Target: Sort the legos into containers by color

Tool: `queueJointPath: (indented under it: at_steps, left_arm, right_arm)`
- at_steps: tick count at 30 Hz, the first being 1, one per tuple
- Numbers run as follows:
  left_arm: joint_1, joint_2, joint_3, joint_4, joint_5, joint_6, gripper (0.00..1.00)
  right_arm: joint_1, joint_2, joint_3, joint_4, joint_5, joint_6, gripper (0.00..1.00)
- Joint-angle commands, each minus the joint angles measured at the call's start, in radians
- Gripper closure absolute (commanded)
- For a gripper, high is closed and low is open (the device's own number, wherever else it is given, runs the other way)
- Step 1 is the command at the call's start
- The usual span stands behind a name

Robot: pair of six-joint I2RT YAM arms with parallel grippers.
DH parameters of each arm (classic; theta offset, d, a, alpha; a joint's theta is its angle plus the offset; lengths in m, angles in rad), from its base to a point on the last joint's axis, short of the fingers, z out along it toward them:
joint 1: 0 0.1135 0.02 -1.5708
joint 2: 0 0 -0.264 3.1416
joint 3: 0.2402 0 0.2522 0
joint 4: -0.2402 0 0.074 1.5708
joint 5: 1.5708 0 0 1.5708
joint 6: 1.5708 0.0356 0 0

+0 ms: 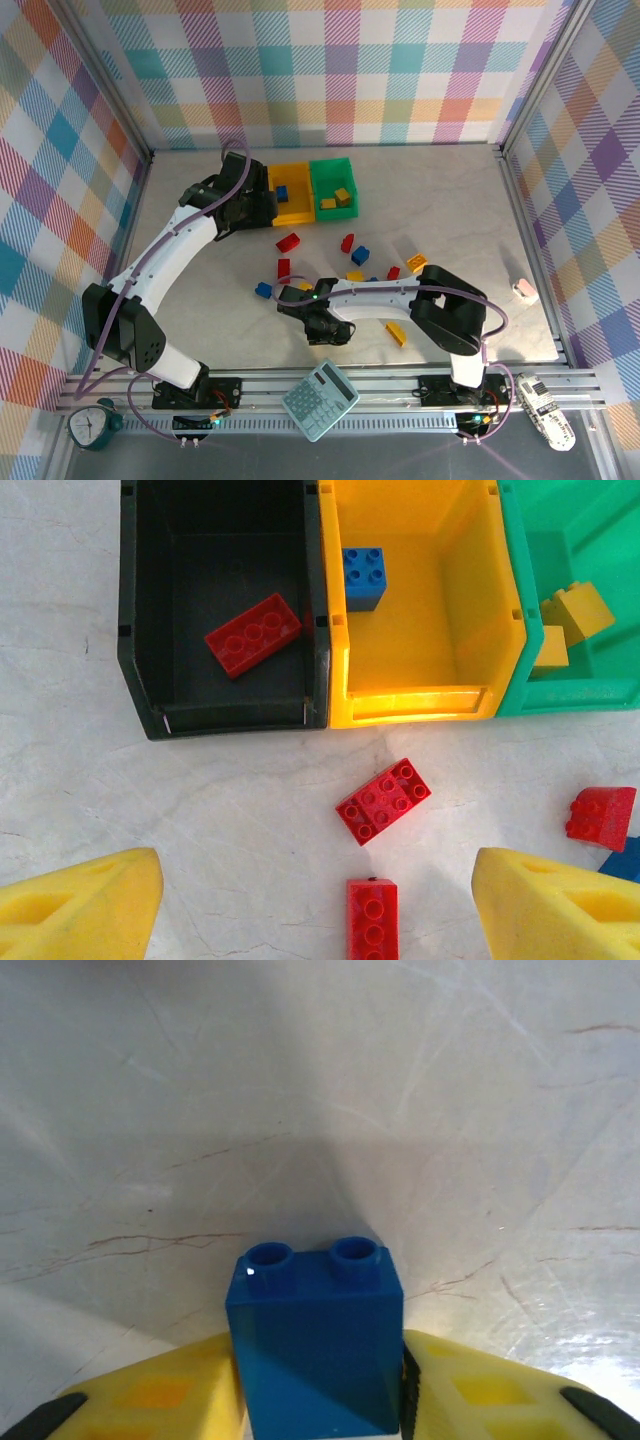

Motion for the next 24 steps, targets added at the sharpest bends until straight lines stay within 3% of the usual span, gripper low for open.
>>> queueJointPath:
  at_steps: [1,11,17,24]
  left_arm:
    - [0.005,-0.034,-0.002,-0.008,0.009,0.014,0.19]
    - [-0.018,-0.078,-0.041,0.002,0.038,-0.024,0.20]
    - [-0.075,-0.156,-0.139,0.033,-0.003,-0.086,0.19]
    - [-0.167,-0.273,-0.286,0.035,-0.090,-0.193,0.19]
  right_arm:
    - [-0.005,-0.017,-0.029,0.009,-0.002,-0.020,0.62]
    - [-0.034,-0.086,-0.001,-0.003,0.074,-0.140,0.68]
    - [-0.168,-0.187,-0.016,0.097,0.064,-0.342,0.69]
    - [-0.350,-0.183,0.119,0.167,0.002,-0.614,0.69]
